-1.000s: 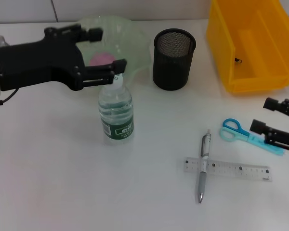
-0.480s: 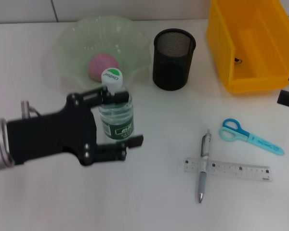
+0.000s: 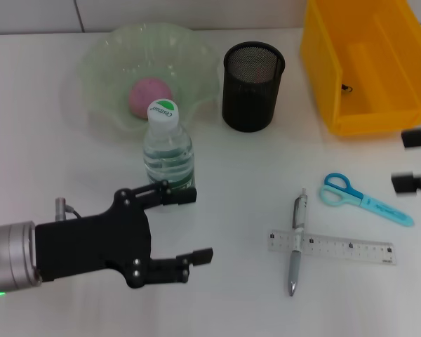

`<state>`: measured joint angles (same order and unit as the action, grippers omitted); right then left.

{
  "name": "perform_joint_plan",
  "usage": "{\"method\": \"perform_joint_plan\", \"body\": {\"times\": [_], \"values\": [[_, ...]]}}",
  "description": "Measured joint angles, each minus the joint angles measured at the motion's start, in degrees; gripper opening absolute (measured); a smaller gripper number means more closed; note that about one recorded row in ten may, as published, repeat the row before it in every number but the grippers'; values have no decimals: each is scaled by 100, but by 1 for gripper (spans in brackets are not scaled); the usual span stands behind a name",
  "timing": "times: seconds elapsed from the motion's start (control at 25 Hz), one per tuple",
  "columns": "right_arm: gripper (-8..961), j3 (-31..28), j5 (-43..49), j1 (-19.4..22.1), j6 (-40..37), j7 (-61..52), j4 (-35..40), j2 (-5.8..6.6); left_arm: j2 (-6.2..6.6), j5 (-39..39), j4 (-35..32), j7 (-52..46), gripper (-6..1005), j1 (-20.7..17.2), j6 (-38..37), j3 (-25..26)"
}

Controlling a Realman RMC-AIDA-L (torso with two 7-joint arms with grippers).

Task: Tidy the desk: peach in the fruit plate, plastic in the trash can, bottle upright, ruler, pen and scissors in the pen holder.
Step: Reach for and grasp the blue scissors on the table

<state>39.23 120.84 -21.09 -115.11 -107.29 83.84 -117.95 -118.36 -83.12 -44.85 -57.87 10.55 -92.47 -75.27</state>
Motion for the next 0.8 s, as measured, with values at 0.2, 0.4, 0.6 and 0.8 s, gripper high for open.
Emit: {"method": "perform_joint_plan", "body": {"times": [0.2, 0.4, 0.6, 0.8], "values": [[826, 623, 1046, -656, -546, -243, 686, -84, 5, -144, 52, 14, 814, -18, -13, 8], [826, 1601, 1983, -952, -4, -951, 664, -104, 7, -152, 71, 7, 814, -48, -27, 64], [826, 2202, 3134, -1115, 683, -1826, 218, -110, 5, -153, 85, -10, 814, -50, -24, 73], [826, 2644, 3727, -1136, 1273, -2198, -189, -114, 6, -153, 145, -5, 813, -5, -1, 74]]}}
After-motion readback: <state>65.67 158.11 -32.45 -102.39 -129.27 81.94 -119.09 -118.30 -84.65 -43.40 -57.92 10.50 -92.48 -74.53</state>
